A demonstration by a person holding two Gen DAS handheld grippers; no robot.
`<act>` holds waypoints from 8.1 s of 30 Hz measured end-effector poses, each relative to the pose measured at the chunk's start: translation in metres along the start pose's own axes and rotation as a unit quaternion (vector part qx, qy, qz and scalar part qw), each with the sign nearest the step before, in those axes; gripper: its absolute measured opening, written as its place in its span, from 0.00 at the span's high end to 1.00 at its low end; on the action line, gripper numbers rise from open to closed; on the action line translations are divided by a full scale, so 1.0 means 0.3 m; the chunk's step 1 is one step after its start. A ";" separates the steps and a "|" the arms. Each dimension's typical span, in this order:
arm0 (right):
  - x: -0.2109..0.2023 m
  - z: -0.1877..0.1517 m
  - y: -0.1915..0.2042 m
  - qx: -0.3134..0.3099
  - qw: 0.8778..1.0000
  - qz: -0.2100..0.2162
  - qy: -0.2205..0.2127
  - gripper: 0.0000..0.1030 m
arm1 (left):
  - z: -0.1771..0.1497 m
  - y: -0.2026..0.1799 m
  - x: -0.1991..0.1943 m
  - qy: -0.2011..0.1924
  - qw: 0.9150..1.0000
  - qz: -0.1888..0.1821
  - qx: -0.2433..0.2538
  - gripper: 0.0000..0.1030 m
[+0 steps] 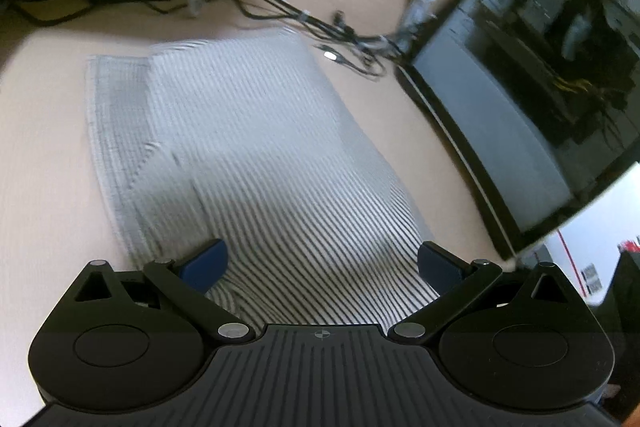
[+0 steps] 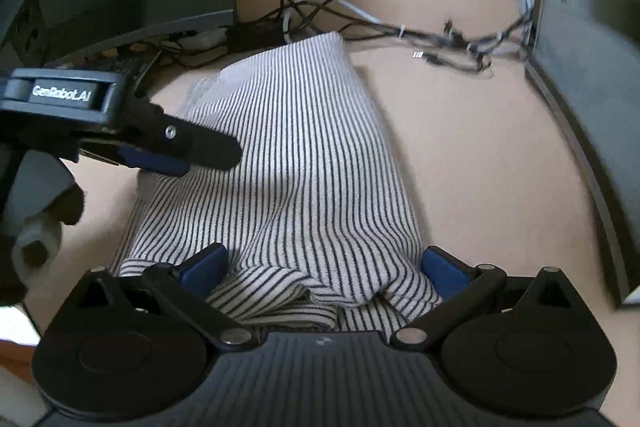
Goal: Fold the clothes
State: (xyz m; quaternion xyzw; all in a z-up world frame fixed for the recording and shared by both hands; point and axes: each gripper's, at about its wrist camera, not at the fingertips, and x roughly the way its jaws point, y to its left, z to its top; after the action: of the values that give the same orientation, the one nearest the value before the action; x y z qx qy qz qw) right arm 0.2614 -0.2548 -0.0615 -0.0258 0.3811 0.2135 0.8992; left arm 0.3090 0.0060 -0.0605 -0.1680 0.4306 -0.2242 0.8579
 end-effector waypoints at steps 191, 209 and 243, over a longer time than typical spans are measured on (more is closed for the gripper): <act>0.242 0.309 -0.081 0.020 0.999 -0.031 -0.027 0.00 | 0.064 0.083 0.054 0.004 0.998 -0.033 -0.057 0.24; 0.167 0.171 -0.092 0.018 0.999 -0.029 -0.021 0.00 | 0.121 0.077 0.068 -0.037 0.995 0.095 0.021 0.14; 0.232 0.368 -0.110 0.029 0.998 0.037 -0.039 0.00 | 0.237 0.065 -0.082 -0.124 0.992 0.012 0.020 0.29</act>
State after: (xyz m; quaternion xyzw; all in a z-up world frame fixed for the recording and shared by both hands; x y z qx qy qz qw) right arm 0.3922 -0.2364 -0.0356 0.0228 0.3520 0.2365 0.9053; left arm 0.3585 0.0421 -0.0129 -0.1720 0.3181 -0.1996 0.9107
